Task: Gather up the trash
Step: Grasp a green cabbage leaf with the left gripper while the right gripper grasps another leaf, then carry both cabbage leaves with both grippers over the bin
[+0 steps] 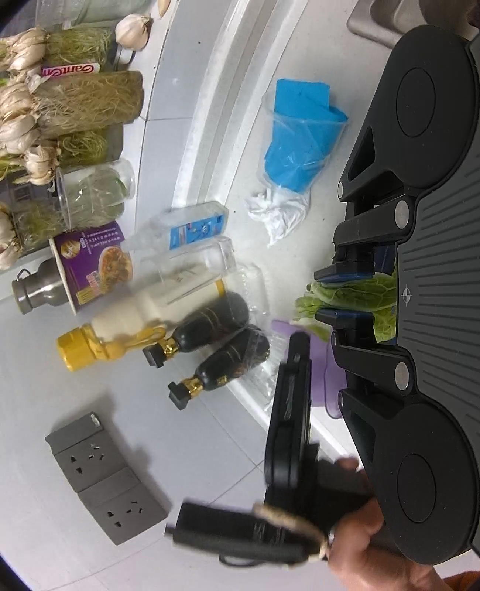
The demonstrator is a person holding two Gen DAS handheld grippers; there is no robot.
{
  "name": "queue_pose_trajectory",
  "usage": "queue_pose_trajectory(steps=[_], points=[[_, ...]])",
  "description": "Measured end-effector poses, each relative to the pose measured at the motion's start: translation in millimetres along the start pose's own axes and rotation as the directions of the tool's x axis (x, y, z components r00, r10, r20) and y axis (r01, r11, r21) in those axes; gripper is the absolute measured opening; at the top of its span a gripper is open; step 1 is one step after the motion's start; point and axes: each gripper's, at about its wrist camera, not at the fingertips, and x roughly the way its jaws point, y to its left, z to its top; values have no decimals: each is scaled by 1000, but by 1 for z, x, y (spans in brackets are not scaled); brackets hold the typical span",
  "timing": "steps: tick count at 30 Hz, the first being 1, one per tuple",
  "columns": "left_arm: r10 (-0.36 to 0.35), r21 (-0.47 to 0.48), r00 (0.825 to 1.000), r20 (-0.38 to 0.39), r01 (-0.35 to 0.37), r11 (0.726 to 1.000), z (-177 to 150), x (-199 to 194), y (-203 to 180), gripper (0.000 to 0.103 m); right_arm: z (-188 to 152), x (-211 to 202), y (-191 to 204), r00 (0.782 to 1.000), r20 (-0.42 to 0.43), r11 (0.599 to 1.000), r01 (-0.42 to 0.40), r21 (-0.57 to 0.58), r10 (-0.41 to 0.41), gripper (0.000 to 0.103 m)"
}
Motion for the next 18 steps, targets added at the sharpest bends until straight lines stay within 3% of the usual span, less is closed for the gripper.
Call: queue_pose_trajectory(steps=[4, 7, 8, 9, 10, 12, 18], points=[[84, 72, 996, -27, -82, 994, 2, 24, -15, 42, -3, 3, -4, 1000, -18, 1000, -5, 5, 5, 14], [136, 83, 990, -38, -133, 988, 3, 36, -19, 36, -6, 4, -7, 1000, -23, 1000, -5, 14, 5, 14], [145, 78, 988, -45, -141, 987, 4, 38, -18, 31, -6, 5, -8, 1000, -24, 1000, -4, 18, 5, 14], [154, 68, 987, -52, -150, 986, 4, 41, -17, 17, -7, 5, -9, 1000, -24, 1000, -3, 21, 4, 14], [163, 59, 985, -57, -160, 985, 4, 43, -16, 14, -7, 5, -10, 1000, -24, 1000, -3, 24, 3, 14], [157, 41, 986, -48, -155, 987, 4, 41, -14, 10, -7, 4, -11, 1000, -23, 1000, 0, 28, 1, 14], [50, -14, 997, 51, -49, 999, 0, 10, -9, 9, -4, -5, -10, 1000, -4, 999, -4, 35, 4, 14]])
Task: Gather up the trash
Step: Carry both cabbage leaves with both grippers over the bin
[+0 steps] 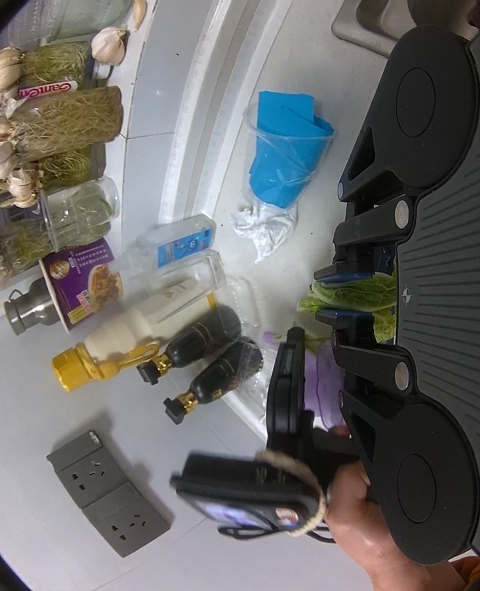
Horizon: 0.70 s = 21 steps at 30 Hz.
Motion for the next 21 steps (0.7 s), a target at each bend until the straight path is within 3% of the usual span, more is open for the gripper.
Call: queue_pose_trajectory(steps=[8, 14, 21], points=[[-117, -35, 981, 157, 124, 992, -1, -66, 14, 9, 3, -16, 13, 1000, 27, 1000, -12, -9, 12, 14], [-155, -54, 953, 261, 175, 983, 3, -106, 25, 9, 5, -32, 34, 999, 46, 999, -26, -42, 28, 14], [-173, -76, 932, 318, 207, 975, -4, -146, 38, 9, 5, -55, 64, 997, 64, 995, -48, -87, 54, 14]])
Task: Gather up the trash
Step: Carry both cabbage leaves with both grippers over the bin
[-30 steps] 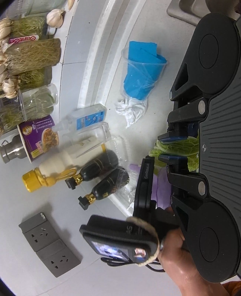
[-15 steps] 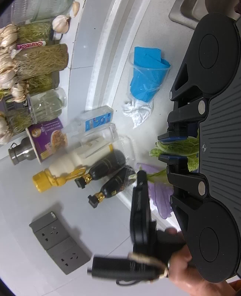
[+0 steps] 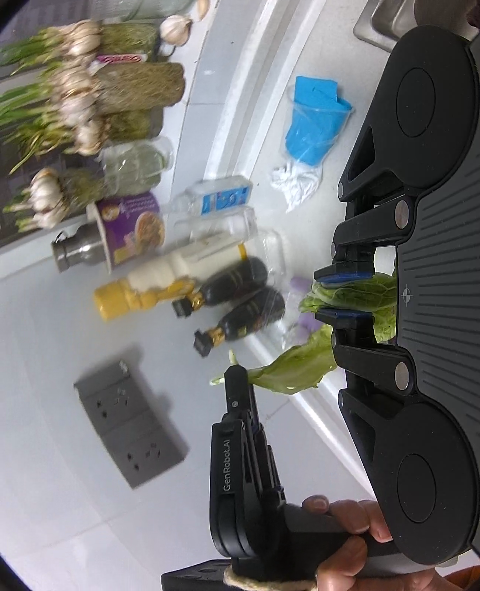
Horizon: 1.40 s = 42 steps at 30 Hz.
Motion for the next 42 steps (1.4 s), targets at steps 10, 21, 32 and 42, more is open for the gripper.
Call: queue_pose_trajectory(steps=[10, 21, 32, 42], points=[[0, -82, 1000, 2, 0, 997, -25, -60, 27, 9, -16, -24, 46, 998, -31, 998, -52, -26, 51, 14], [49, -229, 999, -20, -52, 972, -80, -121, 79, 9, -61, -29, 93, 980, -152, 990, -137, -32, 130, 14], [131, -387, 991, -40, -136, 912, -142, -171, 136, 9, -110, -16, 157, 927, -306, 963, -256, -90, 218, 14], [224, -526, 971, -82, -233, 818, -191, -201, 189, 9, -154, 13, 209, 854, -431, 923, -369, -111, 290, 14]])
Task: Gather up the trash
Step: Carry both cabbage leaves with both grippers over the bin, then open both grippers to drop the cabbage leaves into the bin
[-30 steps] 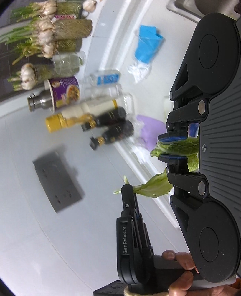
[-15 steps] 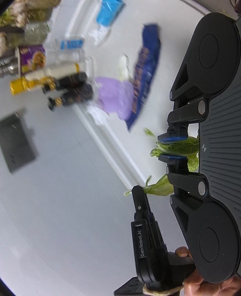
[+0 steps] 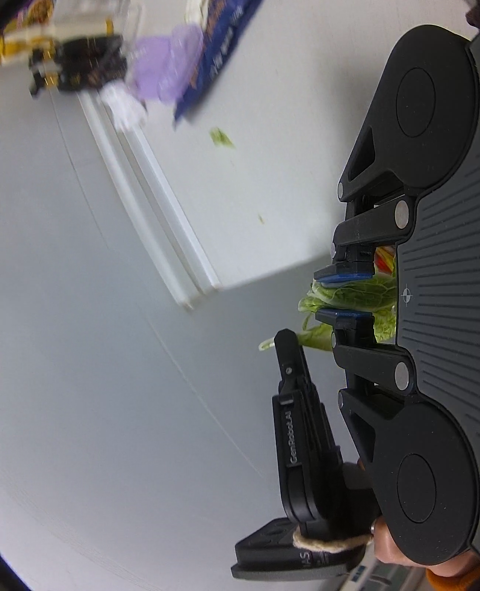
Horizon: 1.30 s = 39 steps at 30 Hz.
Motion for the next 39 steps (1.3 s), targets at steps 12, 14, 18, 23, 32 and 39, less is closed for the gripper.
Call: queue_pose_trajectory(steps=[12, 14, 18, 23, 32, 39], points=[[130, -147, 988, -84, -141, 979, -27, 11, 87, 9, -21, 90, 39, 990, -138, 996, -14, -84, 2, 14], [147, -152, 983, -108, -163, 975, -33, 18, 99, 9, -25, 106, 42, 988, -156, 995, -7, -99, -8, 14], [176, -152, 972, -156, -200, 968, -43, 36, 121, 9, -36, 138, 46, 982, -182, 991, 19, -129, -43, 14], [201, -155, 957, -208, -235, 960, -50, 62, 144, 9, -48, 180, 48, 974, -206, 984, 54, -169, -89, 14], [281, -98, 910, -306, -324, 941, -57, 115, 164, 9, -64, 248, 35, 943, -241, 956, 173, -236, -230, 14], [314, -27, 885, -345, -343, 939, -61, 133, 162, 22, -64, 258, 13, 931, -272, 958, 189, -214, -244, 24]])
